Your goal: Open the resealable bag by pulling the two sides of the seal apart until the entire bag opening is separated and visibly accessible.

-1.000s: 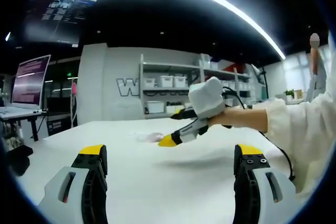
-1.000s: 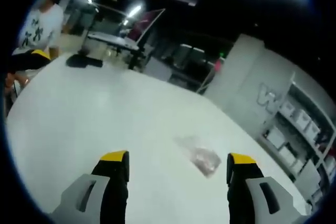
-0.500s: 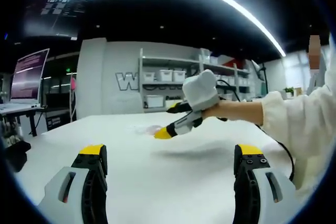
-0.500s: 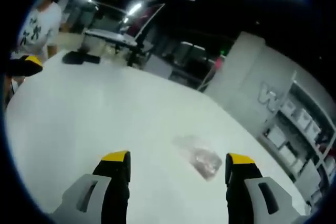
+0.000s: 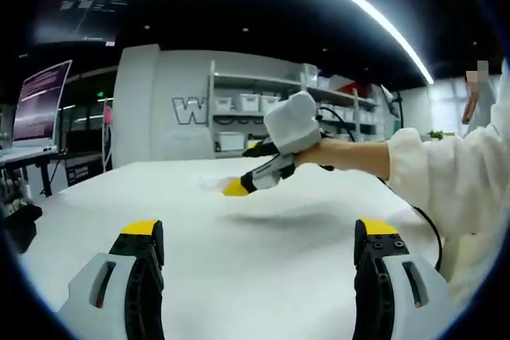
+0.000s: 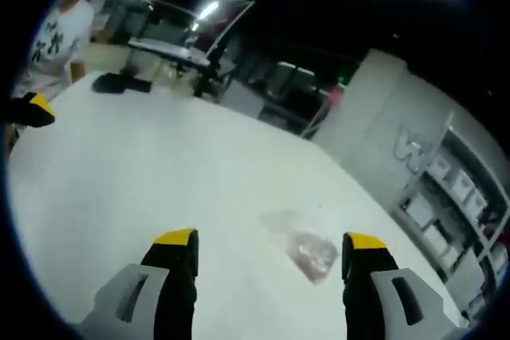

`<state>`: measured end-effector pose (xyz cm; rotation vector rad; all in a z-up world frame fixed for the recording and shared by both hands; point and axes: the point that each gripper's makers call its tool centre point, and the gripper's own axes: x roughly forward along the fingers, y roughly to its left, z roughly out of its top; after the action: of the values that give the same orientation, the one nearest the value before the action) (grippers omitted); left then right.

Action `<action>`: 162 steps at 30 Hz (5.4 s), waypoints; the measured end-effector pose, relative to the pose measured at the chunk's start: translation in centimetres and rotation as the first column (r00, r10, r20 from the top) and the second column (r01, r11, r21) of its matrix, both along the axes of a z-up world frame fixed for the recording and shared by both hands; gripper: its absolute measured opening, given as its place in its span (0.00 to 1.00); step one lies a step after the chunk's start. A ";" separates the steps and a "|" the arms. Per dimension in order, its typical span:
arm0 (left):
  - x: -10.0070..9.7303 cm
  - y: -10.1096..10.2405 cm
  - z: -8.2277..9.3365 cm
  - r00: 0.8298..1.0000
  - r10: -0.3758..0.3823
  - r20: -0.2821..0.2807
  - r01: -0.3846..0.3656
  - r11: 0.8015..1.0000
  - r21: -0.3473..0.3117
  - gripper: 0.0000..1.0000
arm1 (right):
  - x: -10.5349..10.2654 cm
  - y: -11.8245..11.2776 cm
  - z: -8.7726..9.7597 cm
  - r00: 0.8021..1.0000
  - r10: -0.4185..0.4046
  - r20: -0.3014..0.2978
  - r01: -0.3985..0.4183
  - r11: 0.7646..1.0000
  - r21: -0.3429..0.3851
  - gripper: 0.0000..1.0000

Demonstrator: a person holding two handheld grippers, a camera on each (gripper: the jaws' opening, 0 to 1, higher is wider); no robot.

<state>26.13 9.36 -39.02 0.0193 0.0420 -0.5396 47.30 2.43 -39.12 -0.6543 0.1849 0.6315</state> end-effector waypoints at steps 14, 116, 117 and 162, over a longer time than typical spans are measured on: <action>0.3 -0.1 -0.5 1.000 -0.021 -0.017 0.021 1.000 0.001 0.96 | 1.6 0.9 -0.9 1.000 0.009 -0.010 -0.010 0.999 -0.051 0.72; 1.0 2.1 -0.4 1.000 -0.002 -0.020 0.001 0.999 -0.035 0.97 | 8.8 3.6 -3.9 0.996 -0.078 -0.040 0.070 0.984 -0.164 0.47; 1.0 2.1 -0.4 1.000 -0.002 -0.019 0.002 0.999 -0.036 0.97 | 8.8 3.6 -4.0 0.996 -0.081 -0.045 0.073 0.984 -0.161 0.47; 0.7 2.1 -1.1 1.000 0.001 -0.029 -0.002 0.999 -0.047 0.96 | 9.3 2.6 -5.7 0.990 -0.108 -0.093 0.088 0.976 -0.200 0.13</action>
<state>26.80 11.49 -40.09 -0.0344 0.0578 -0.5393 56.57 5.04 -44.81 -0.7971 0.3780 0.5563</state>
